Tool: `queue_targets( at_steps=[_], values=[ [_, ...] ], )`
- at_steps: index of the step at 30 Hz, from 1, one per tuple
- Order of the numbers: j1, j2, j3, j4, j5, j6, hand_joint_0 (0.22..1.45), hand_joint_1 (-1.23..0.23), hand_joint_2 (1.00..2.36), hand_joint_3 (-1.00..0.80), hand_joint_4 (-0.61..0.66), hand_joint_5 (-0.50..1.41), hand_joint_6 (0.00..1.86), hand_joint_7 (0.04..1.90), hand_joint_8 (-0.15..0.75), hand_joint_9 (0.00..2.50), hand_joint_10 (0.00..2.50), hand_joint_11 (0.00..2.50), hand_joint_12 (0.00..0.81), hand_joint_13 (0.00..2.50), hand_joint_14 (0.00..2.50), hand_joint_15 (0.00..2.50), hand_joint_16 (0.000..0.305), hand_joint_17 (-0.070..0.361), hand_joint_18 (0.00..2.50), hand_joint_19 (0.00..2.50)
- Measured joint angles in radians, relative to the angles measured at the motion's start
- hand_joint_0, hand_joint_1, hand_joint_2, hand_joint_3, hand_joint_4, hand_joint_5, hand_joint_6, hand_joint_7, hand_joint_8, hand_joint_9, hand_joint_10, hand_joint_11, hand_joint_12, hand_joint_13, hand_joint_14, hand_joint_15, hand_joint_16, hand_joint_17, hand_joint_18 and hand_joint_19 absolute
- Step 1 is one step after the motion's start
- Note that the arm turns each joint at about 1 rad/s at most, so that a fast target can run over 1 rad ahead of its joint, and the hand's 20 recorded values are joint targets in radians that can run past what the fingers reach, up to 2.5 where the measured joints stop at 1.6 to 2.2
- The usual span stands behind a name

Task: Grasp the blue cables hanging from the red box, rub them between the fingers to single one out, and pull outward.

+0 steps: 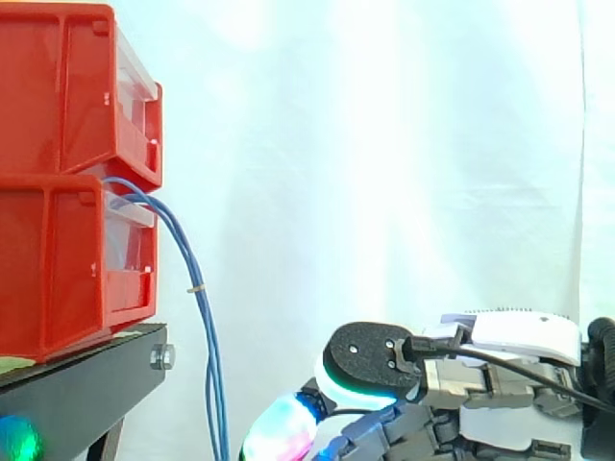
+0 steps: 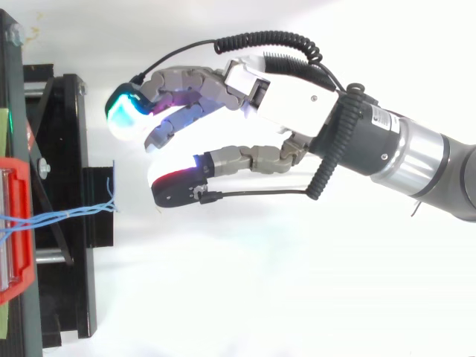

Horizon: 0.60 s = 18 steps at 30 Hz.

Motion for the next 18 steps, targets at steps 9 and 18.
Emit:
queue_targets(
  at_steps=[9,18],
  values=[
    [0.017,-0.01,0.046,0.022,-0.011,-0.046,0.51,-0.6,1.0,-0.48,0.23,-0.11,0.5,0.83,0.231,0.95,0.01,0.4,0.299,0.61,0.01,0.37,0.041,0.092,0.34,0.25],
    [0.031,-0.072,0.106,0.056,-0.043,0.012,0.51,-0.59,1.0,-0.47,0.23,-0.11,0.5,0.84,0.23,0.96,0.01,0.42,0.303,0.64,0.02,0.39,0.041,0.091,0.38,0.3]
  ],
)
